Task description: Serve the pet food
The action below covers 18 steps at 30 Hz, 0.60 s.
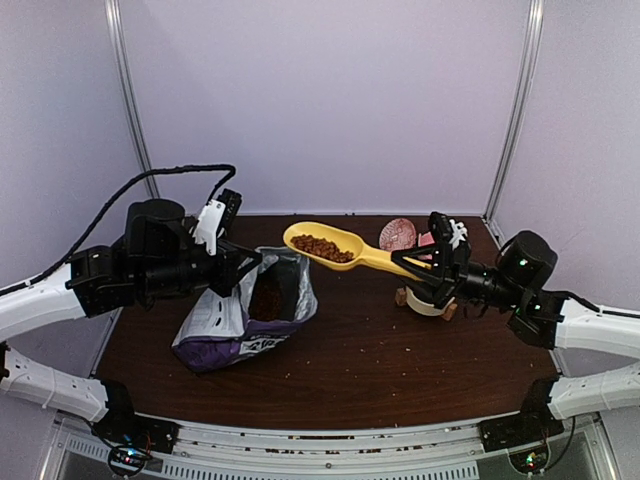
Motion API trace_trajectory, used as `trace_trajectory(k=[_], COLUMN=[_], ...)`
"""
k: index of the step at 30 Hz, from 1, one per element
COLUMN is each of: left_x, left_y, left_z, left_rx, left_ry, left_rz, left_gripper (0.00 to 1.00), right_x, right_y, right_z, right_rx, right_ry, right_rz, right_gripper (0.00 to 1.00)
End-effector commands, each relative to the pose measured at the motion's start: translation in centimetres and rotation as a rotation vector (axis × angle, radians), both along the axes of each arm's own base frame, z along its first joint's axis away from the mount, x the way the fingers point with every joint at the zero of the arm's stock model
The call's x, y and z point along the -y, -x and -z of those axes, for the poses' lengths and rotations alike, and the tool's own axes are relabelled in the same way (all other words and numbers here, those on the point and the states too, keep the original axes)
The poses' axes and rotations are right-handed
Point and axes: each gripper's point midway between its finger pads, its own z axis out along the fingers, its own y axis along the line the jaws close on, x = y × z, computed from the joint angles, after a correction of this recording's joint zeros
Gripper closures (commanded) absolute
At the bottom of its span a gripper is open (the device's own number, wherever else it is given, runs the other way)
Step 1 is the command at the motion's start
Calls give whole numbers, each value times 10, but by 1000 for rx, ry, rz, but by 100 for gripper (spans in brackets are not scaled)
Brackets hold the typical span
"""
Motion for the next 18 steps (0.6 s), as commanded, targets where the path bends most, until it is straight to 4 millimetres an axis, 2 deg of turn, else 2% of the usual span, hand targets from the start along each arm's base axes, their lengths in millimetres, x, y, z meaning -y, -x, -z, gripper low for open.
trace_trajectory(k=[1,5,10,15,18], left_x=[-4,-7,-10,-11,-11], left_y=[-5,-5,-5,-4,-4], left_z=[-34,-33,-33,-32,-32], left_rx=[69,68,70,72,71], left_ry=[102,102,99,93,90], left_rz=[-23,-27,-26,-25,-21], left_gripper=[100,100,100,100,100], right_x=[32,69,117,159,176], right_y=[-26,-50,-69,-80,-81], right_z=[0,27,62,95,111], right_rx=[-22,-78,-131,-174,-197], right_ry=[6,50,100,152,212], right_rz=[176,325,498,642,705], right_gripper=[95,95,94,94,94])
